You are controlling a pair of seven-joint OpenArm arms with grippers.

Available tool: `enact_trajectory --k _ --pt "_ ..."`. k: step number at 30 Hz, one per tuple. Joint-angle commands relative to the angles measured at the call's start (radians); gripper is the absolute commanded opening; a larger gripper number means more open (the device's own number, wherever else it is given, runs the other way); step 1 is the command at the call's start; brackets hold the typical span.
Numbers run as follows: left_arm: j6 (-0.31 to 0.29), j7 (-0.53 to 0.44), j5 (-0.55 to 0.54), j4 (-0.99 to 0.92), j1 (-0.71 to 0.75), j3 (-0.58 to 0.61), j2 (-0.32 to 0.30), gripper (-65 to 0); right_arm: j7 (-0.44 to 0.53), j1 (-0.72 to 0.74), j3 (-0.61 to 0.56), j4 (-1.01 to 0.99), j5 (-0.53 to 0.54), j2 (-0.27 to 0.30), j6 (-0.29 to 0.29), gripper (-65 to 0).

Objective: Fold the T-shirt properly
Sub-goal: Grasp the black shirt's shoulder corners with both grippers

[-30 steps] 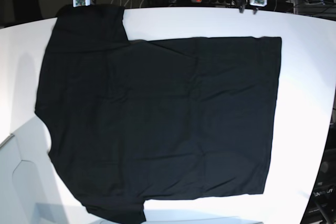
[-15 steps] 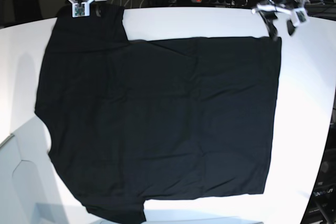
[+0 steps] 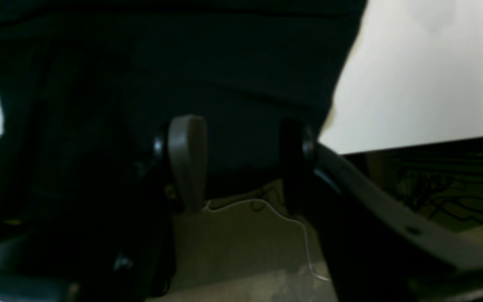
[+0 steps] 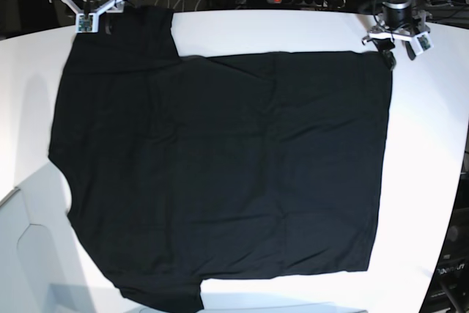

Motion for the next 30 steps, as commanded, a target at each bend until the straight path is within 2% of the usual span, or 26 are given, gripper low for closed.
enact_trajectory --k 1,6,9,12,30 --pt "-0.003 -0.024 0.0 -0.002 -0.002 -0.003 -0.011 -29.2 0.021 -0.01 0.003 0.016 0.0 0.002 0.004 -36.2" --pt "-0.015 -0.024 0.0 -0.062 -0.045 -0.001 -0.011 -29.2 0.021 -0.01 0.001 0.016 0.0 -0.001 0.004 -36.2" --pt "-0.121 -0.023 0.0 -0.074 -0.046 -0.001 -0.005 -29.4 0.021 -0.01 0.001 0.016 0.0 -0.001 0.004 -36.2" --pt "-0.176 -0.023 0.002 -0.08 -0.043 -0.001 0.0 -29.7 0.021 -0.01 0.0 0.016 0.0 -0.003 0.004 -36.2" --pt "-0.184 -0.023 0.002 -0.108 0.003 -0.003 0.02 -30.1 0.022 -0.01 0.004 0.016 0.002 -0.005 0.004 -36.4"
